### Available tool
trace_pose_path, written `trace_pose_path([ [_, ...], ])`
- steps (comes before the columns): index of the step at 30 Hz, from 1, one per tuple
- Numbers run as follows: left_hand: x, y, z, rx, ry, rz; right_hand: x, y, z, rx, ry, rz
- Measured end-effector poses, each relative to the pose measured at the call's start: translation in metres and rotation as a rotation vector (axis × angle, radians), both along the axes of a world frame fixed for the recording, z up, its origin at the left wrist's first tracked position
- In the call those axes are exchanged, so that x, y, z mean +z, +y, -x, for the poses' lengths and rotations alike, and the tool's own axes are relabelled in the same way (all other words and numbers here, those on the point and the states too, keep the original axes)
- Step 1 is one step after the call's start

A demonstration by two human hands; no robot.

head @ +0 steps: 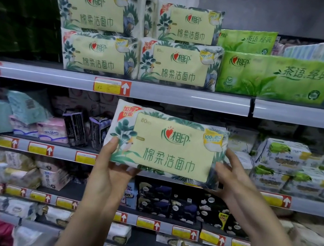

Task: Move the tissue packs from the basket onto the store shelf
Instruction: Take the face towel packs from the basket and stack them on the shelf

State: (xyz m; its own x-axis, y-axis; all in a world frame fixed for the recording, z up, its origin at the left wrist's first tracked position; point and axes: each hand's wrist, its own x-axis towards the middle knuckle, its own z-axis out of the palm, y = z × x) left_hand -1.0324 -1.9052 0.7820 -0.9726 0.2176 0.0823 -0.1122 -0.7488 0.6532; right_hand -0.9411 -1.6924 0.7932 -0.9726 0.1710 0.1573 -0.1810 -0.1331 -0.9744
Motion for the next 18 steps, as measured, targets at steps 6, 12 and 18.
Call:
trace_pose_path([
  [6,-0.008,0.005,-0.008,-0.001,-0.013,-0.016,0.014,-0.007,0.002,-0.135,0.011,0.000],
  [12,-0.016,0.001,-0.003,0.061,0.009,0.051,0.014,-0.007,0.000,-0.153,0.070,0.040],
  [18,-0.005,-0.004,0.003,0.112,0.213,0.274,0.023,-0.002,-0.003,-0.155,0.145,0.051],
])
